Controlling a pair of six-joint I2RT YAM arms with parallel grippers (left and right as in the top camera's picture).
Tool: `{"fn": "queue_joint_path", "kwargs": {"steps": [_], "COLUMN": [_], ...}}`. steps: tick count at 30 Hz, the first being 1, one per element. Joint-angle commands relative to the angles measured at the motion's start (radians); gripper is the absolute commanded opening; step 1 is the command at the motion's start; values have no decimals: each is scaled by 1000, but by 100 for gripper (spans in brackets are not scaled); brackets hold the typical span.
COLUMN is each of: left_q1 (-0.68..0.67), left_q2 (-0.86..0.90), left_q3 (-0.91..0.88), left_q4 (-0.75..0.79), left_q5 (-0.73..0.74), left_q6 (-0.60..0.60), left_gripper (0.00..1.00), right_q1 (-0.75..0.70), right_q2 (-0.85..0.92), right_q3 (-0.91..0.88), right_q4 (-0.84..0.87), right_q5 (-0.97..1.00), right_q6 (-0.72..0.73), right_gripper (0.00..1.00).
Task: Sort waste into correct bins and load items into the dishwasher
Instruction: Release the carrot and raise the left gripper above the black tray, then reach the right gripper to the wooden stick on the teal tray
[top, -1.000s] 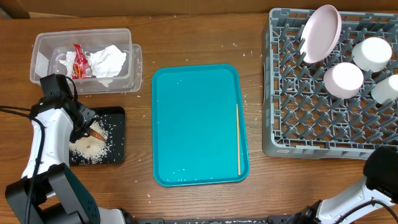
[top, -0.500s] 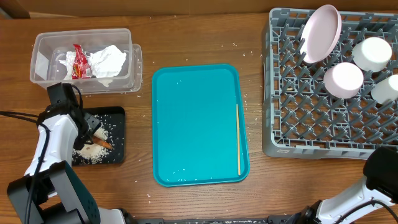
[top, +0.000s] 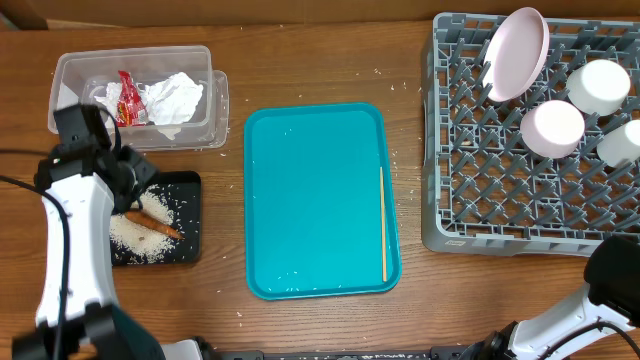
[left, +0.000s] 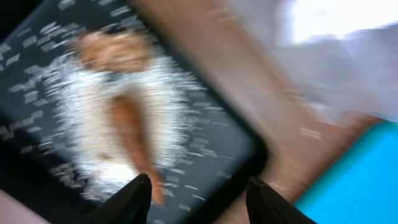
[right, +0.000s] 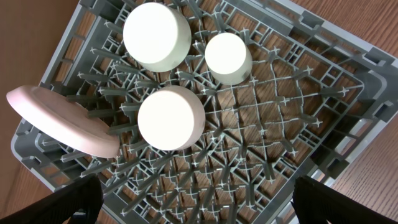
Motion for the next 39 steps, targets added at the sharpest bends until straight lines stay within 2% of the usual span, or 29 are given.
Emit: {"fn": "queue_joint_path", "kwargs": {"steps": [1, 4, 5, 6, 7, 10, 12, 17, 20, 26, 32, 34, 36, 37, 39], "left_q1": [-116, -230, -267, -302, -338, -398, -389, -202, -98, -39, -39, -39, -39, -39, -39], "left_q2": [-111, -142, -144, -144, -142, -141, -142, -141, -141, -141, -141, -141, -141, -141, -141], "left_q3": [45, 45, 45, 45, 45, 45, 45, 44, 43, 43, 43, 43, 43, 43, 43], "left_q4": [-2, -3, -1, 0, -1, -7, -10, -9, -11, -12, -12, -12, -12, -12, -12], "left_q5": [157, 142, 128, 99, 57, -125, -194, -199, -192, -192, -192, -192, -192, -192, -192], "left_q6": [51, 88, 98, 98, 98, 97, 73, -92, -97, -97, -97, -97, -97, -97, -97], "left_gripper": [54, 56, 62, 78, 99, 100, 100, 100, 100, 100, 100, 100, 100, 100, 100], "right_q1": [0, 0, 0, 0, 0, 0, 0, 0, 0, 0, 0, 0, 17, 42, 138], "right_q2": [-9, -9, -9, -9, -9, -9, -9, -9, -9, -9, -9, -10, -10, -10, -15], "right_q3": [6, 6, 6, 6, 6, 6, 6, 6, 6, 6, 6, 6, 5, 5, -1], "right_q4": [3, 3, 3, 3, 3, 3, 3, 3, 3, 45, 68, 37, 11, 1, 1], "right_q5": [-2, -2, -2, -2, -2, -2, -2, -2, -2, -3, -181, -335, -499, -577, -569], "right_q6": [5, 5, 5, 5, 5, 5, 5, 5, 5, 5, 5, -2, -111, -212, -293], "right_gripper": [100, 100, 100, 100, 100, 100, 100, 100, 100, 100, 100, 100, 100, 100, 100]}}
